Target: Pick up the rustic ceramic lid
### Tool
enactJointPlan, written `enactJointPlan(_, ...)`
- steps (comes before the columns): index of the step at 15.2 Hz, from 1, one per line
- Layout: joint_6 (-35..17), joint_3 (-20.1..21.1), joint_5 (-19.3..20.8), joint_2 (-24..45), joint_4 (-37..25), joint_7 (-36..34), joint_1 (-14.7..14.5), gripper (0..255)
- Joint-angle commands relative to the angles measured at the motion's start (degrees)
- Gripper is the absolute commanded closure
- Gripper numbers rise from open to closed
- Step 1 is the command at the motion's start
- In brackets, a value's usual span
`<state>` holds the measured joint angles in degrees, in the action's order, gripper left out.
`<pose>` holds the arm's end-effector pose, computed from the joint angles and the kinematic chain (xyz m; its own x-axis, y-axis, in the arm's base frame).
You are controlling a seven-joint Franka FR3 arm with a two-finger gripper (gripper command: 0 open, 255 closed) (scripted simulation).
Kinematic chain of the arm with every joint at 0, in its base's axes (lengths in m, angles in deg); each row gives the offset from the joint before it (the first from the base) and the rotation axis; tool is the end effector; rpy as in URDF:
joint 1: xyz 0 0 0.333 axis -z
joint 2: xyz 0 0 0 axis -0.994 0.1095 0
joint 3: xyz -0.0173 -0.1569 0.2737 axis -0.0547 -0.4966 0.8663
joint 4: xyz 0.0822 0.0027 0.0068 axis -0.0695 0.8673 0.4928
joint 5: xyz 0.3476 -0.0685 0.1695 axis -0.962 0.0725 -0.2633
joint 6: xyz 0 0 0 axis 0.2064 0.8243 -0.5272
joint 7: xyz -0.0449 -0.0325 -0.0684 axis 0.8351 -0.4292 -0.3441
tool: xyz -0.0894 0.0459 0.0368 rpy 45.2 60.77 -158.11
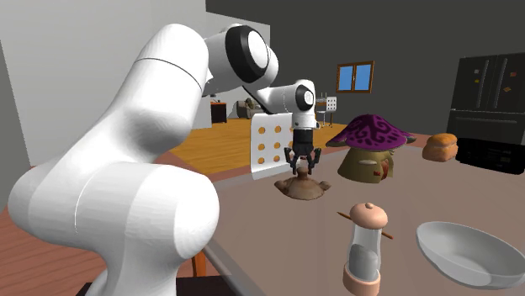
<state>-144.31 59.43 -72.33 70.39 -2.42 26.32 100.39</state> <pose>0.6020 -0.3788 0.3251 0.9773 0.0345 -0.2090 0.0267 -0.9988 -0.0400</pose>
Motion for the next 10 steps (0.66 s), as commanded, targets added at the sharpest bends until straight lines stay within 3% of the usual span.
enactJointPlan(1, 1.3, -0.1, 0.1, -0.4, -1.0, 0.0, 0.0, 255)
enactJointPlan(10, 5.9, -0.4, 0.6, -1.8, -4.3, -0.1, 0.2, 255)
